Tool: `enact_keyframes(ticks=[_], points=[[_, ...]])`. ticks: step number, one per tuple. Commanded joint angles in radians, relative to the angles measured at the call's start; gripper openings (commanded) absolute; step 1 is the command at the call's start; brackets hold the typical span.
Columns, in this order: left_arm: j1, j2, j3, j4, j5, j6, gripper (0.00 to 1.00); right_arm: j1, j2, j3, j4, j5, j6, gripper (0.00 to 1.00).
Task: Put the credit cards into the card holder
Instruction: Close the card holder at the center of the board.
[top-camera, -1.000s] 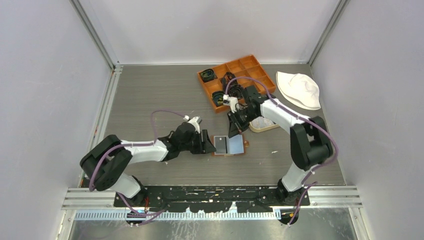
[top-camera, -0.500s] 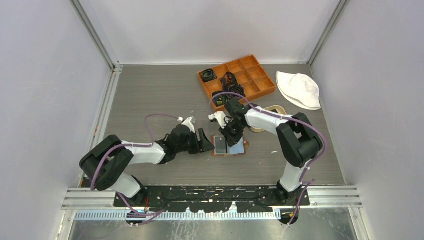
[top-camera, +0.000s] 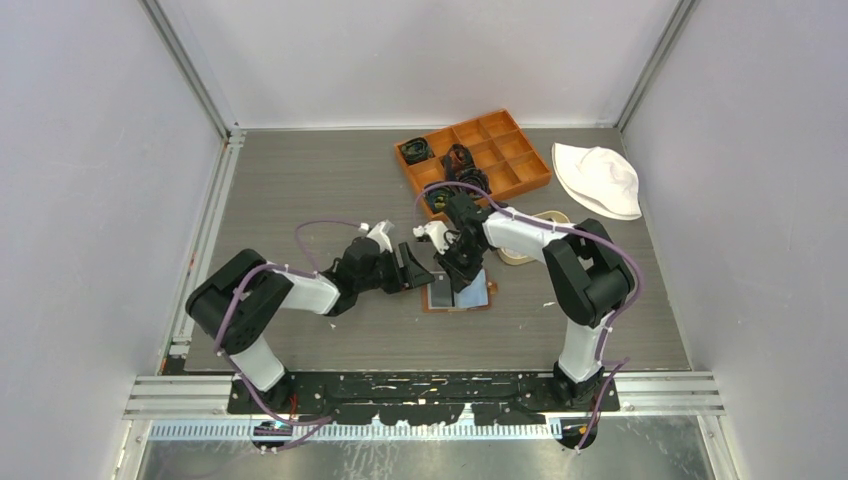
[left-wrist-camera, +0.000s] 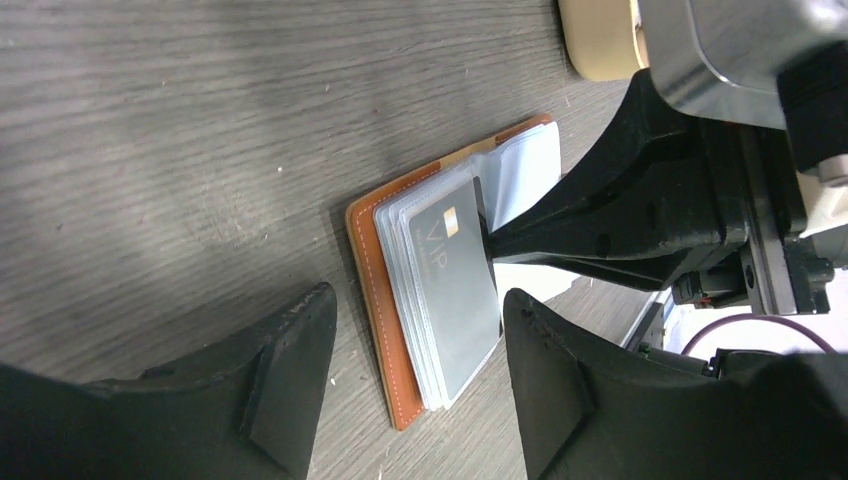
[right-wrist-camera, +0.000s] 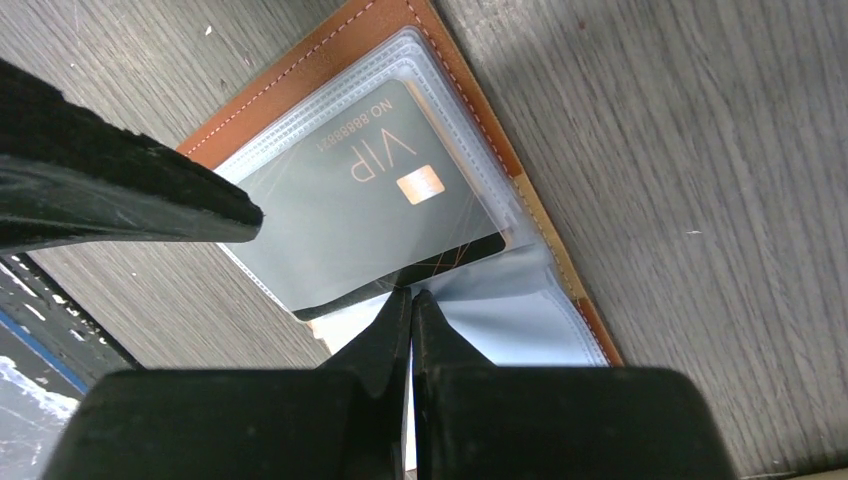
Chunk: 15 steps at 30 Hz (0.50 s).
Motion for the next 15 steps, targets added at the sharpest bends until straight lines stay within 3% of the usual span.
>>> enact_keyframes(ticks=[1,7,15], points=[[0.019,0.071,0.005,-0.008,0.035,0.073,0.64,-0.017,0.032,0.032,-0.003,-0.063,0.018,0.03],[0.038,0.201,0.0,0.131,0.126,0.031,0.61,-0.038,0.031,0.037,-0.011,-0.101,0.027,0.03],[0.07,0.301,-0.049,0.438,0.268,-0.073,0.47,-0.047,0.048,0.044,-0.022,-0.121,0.03,0.03]])
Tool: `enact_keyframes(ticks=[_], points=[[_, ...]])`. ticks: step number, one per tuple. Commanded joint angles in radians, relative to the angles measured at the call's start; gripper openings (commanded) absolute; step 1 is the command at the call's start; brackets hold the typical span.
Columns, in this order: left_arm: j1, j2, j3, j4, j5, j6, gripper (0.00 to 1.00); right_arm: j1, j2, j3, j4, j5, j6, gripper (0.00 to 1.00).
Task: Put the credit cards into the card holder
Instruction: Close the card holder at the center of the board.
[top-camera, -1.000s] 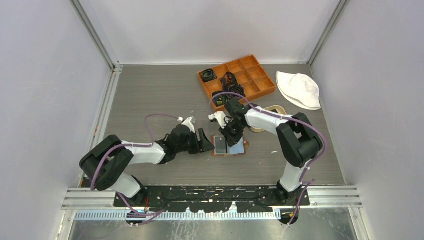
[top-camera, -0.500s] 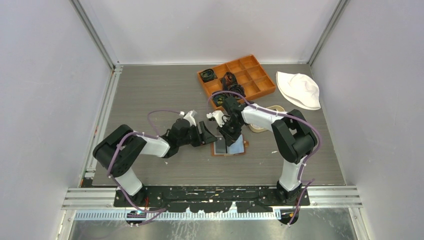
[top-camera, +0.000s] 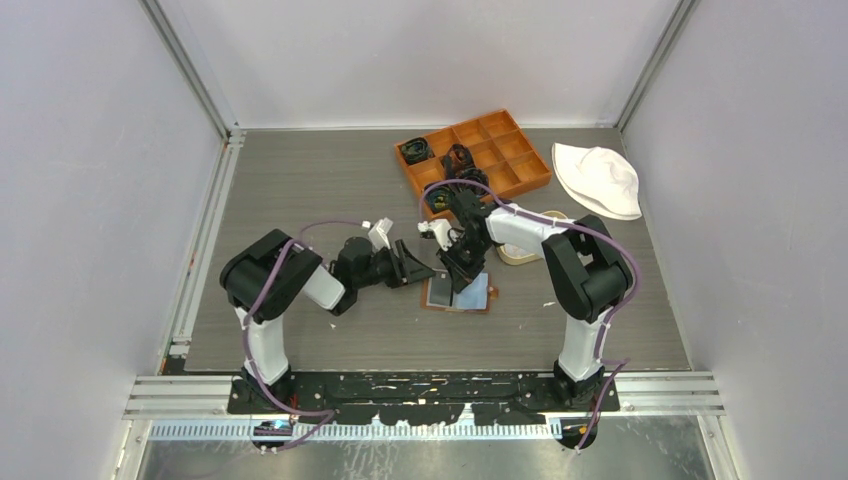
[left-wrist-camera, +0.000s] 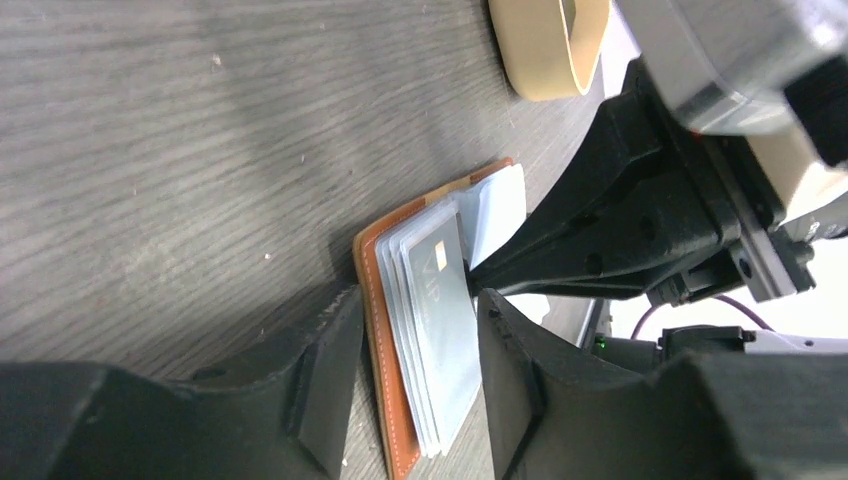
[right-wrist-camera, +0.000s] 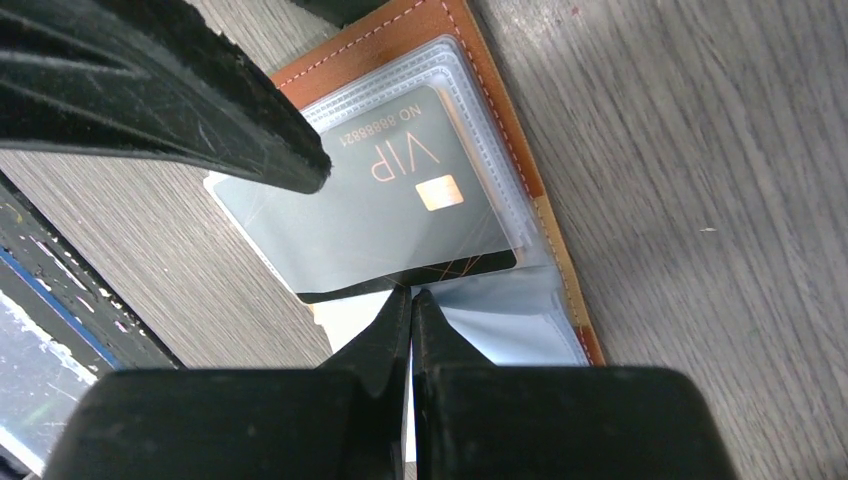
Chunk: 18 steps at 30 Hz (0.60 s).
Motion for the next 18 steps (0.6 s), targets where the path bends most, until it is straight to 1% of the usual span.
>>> enact_keyframes(ticks=[1,5,8,10,11,13,16,18], points=[[-0.003,0.075,-0.066,0.104,0.086,-0.056,0.45,-0.003,0.017,0.024,0.007,-0.041,0.005,0.03],[-0.004,0.121,-0.094,0.298,0.138,-0.146,0.37,-0.012,0.012,0.024,0.007,-0.06,0.01,0.03],[-0.012,0.153,-0.105,0.404,0.147,-0.215,0.34,-0.017,0.009,0.026,0.005,-0.075,0.013,0.03],[-0.024,0.156,-0.108,0.429,0.136,-0.239,0.34,-0.019,0.006,0.026,0.006,-0.08,0.014,0.03],[-0.03,0.151,-0.11,0.426,0.122,-0.24,0.33,-0.019,0.005,0.025,0.005,-0.083,0.014,0.03],[-0.039,0.123,-0.11,0.364,0.098,-0.23,0.33,-0.019,0.004,0.026,0.005,-0.089,0.013,0.03],[-0.053,0.065,-0.104,0.223,0.051,-0.197,0.31,-0.021,-0.002,0.026,0.003,-0.096,0.01,0.03],[-0.061,0.018,-0.101,0.11,0.015,-0.168,0.27,-0.021,-0.011,0.027,0.001,-0.093,0.007,0.03]])
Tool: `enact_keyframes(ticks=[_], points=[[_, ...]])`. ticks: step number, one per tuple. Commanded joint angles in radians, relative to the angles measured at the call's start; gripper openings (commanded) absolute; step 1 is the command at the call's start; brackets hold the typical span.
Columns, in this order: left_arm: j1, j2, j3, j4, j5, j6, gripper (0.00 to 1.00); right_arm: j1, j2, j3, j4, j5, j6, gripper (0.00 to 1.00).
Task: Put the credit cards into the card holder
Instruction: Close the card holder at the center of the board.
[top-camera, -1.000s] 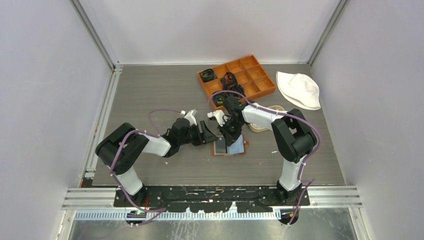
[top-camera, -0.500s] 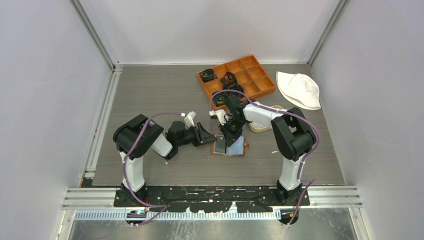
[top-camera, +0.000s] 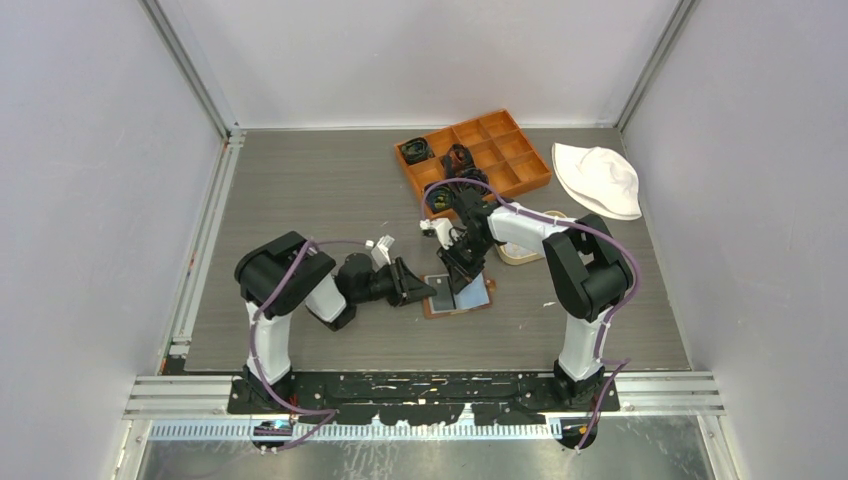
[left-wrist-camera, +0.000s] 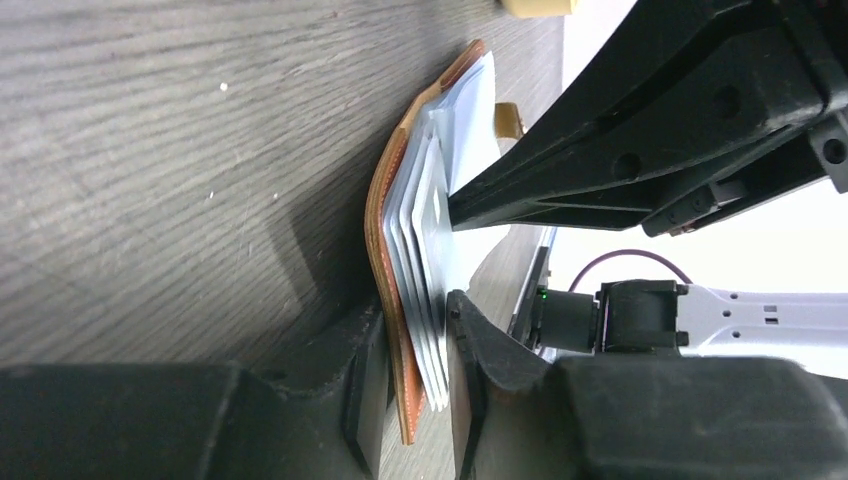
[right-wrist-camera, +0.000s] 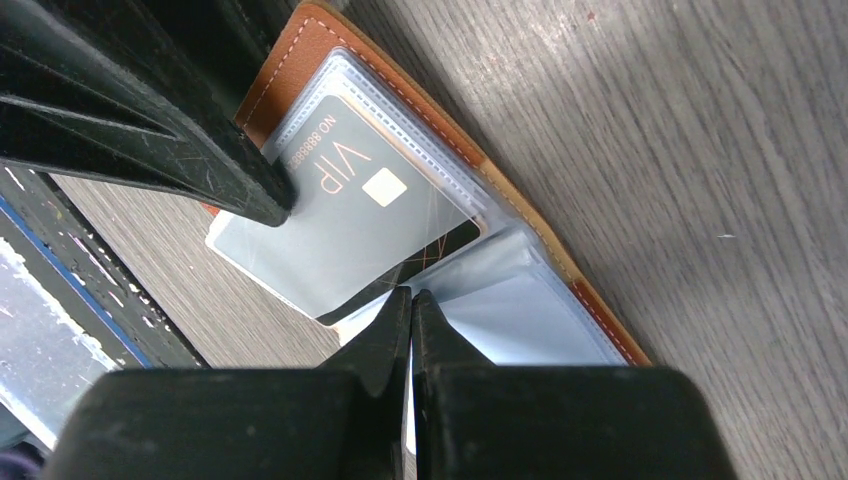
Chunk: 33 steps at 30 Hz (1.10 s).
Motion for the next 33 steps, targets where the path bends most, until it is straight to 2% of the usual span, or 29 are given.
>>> enact_keyframes(ticks=[1,5,8,10,12,18,24,33], points=[[-0.022,-0.12,0.002,-0.213,-0.08,0.063,0.23,-0.003,-0.022,0.024,0.006,-0.03,-0.001,0.04],[-0.027,-0.22,0.009,-0.406,-0.132,0.115,0.09,-0.013,-0.066,0.032,-0.012,-0.024,-0.009,0.05],[-0.03,-0.316,0.03,-0.599,-0.177,0.167,0.04,-0.033,-0.119,0.044,-0.044,-0.041,-0.026,0.09],[-0.039,-0.391,0.058,-0.781,-0.223,0.22,0.02,-0.055,-0.163,0.043,-0.062,-0.068,-0.042,0.14],[-0.051,-0.459,0.103,-0.978,-0.281,0.269,0.02,-0.075,-0.208,0.026,-0.057,-0.069,-0.053,0.27],[-0.066,-0.575,0.248,-1.422,-0.418,0.351,0.03,-0.076,-0.297,-0.079,0.056,0.084,-0.086,0.44],[-0.073,-0.549,0.335,-1.549,-0.45,0.378,0.03,-0.017,-0.248,-0.105,0.076,0.133,-0.101,0.54],[-0.08,-0.529,0.369,-1.575,-0.443,0.378,0.04,0.07,-0.178,-0.116,0.166,0.243,-0.052,0.58]])
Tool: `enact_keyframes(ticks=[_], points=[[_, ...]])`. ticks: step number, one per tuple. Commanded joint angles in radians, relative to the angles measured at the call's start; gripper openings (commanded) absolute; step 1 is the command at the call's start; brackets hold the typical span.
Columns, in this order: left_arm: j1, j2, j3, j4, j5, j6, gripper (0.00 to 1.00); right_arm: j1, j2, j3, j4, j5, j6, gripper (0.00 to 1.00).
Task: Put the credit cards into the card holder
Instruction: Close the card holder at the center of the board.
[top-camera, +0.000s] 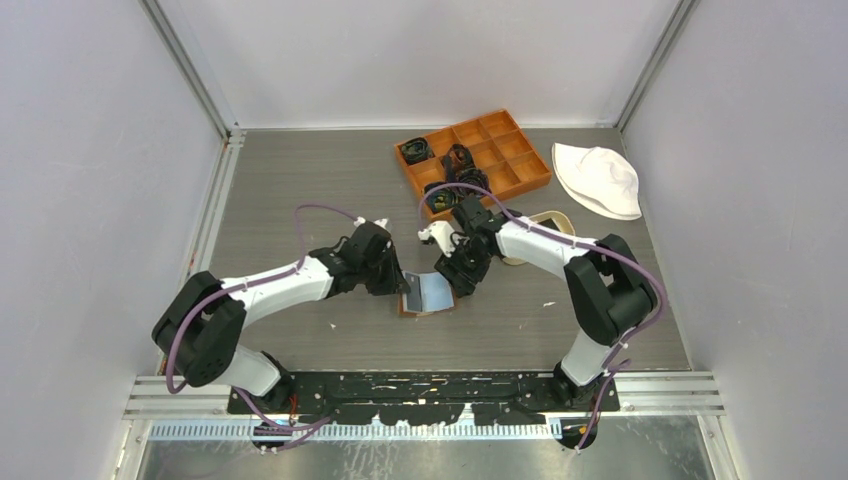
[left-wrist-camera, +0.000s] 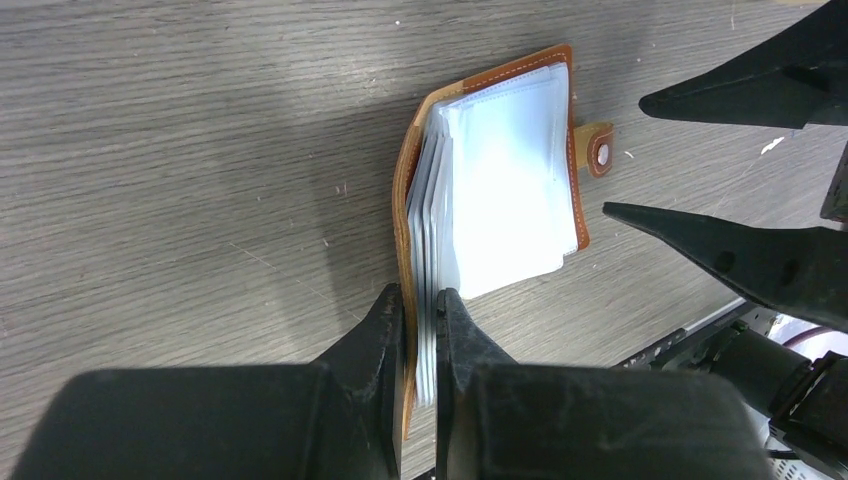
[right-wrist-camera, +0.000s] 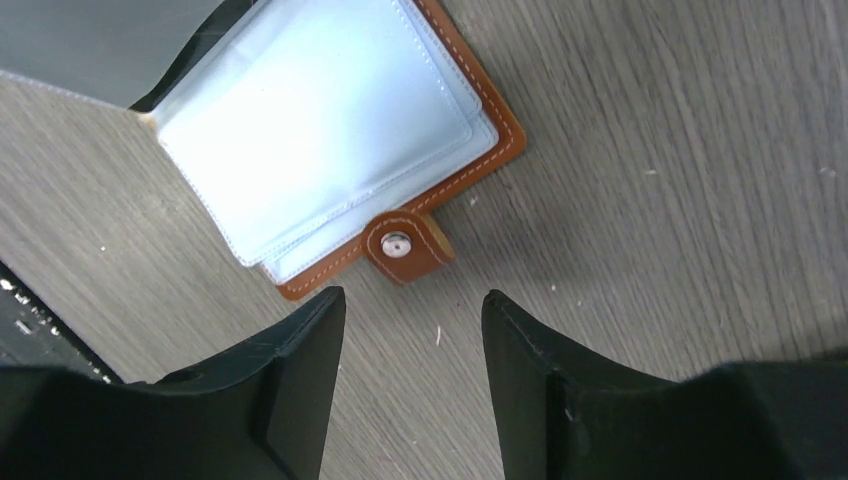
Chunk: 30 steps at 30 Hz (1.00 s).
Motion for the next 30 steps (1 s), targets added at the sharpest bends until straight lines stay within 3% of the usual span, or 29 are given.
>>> enact_keyframes(ticks=[1,7,18,22,30], points=[[-0.007,0.019,0.023,-0.084,-0.033,0.04,0.04,0.031,0.01,0.01,0.085,0.066,0.032,0.58],[-0.012,0.022,0.032,-0.084,-0.026,0.035,0.04,0.068,0.049,0.02,0.1,0.112,0.05,0.56],[-0.012,0.013,0.045,-0.093,-0.022,0.037,0.08,0.071,0.016,0.045,0.089,0.124,0.077,0.21],[-0.013,-0.007,0.037,-0.071,-0.01,0.023,0.16,0.063,0.008,0.051,0.086,0.073,0.103,0.13],[-0.012,-0.086,-0.036,0.082,0.078,-0.038,0.3,0.023,0.007,0.065,0.072,-0.031,0.149,0.1]])
